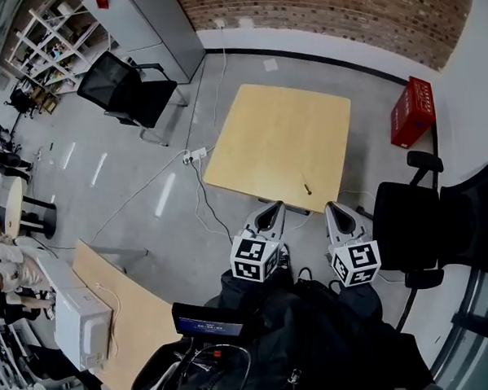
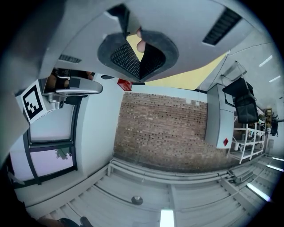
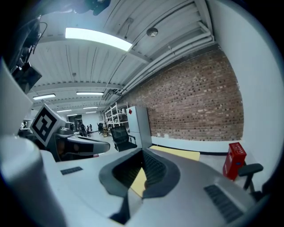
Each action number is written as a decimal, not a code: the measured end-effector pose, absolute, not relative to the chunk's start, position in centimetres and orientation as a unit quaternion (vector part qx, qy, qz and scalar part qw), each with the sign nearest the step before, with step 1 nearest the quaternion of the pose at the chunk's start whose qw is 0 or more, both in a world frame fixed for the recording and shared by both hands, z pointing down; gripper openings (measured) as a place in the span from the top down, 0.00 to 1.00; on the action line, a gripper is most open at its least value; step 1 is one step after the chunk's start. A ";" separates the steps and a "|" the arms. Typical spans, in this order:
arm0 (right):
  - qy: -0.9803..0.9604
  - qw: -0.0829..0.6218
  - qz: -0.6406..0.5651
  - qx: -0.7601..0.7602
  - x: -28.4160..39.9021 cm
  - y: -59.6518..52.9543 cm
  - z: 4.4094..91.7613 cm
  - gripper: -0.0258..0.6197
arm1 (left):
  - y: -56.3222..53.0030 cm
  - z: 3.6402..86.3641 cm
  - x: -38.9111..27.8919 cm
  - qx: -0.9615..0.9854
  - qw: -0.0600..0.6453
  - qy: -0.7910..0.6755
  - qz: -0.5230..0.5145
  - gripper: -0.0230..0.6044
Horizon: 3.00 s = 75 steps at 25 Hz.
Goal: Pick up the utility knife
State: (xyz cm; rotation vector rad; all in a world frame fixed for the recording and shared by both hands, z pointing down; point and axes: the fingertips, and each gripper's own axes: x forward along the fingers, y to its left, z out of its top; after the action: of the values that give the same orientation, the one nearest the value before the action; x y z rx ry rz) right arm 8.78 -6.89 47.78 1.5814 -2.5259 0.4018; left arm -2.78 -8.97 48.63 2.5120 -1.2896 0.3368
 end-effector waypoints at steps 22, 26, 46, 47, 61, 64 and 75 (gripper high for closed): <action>-0.823 0.148 0.183 0.517 1.6 -14.9 54.6 0.96 | -17.9 58.2 -7.0 0.872 0.237 -0.391 0.175 0.96; -0.809 0.173 0.208 0.521 2.5 -14.5 57.1 0.96 | -17.8 60.6 -6.1 0.867 0.256 -0.384 0.189 0.96; -0.784 0.269 0.333 0.449 6.6 -19.1 77.4 0.95 | -18.8 75.3 -4.7 0.803 0.349 -0.400 0.271 0.96; -0.784 0.273 0.336 0.445 6.5 -19.3 78.1 0.95 | -18.9 75.7 -4.7 0.800 0.352 -0.402 0.273 0.96; -0.771 0.312 0.356 0.426 6.9 -21.9 83.0 0.89 | -20.2 79.2 -4.3 0.782 0.364 -0.408 0.298 0.96; -0.768 0.322 0.363 0.418 6.7 -22.1 84.0 0.87 | -20.2 79.4 -4.7 0.780 0.368 -0.410 0.298 0.96; -0.747 0.365 0.370 0.415 6.3 -22.3 85.7 0.86 | -20.5 79.6 -5.3 0.774 0.378 -0.415 0.293 0.96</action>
State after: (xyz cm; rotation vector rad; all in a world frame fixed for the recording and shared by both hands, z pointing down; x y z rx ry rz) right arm 6.27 -22.29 85.71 1.0669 -1.9195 0.9513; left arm -5.31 -20.46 79.58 1.9790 -1.0608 0.7481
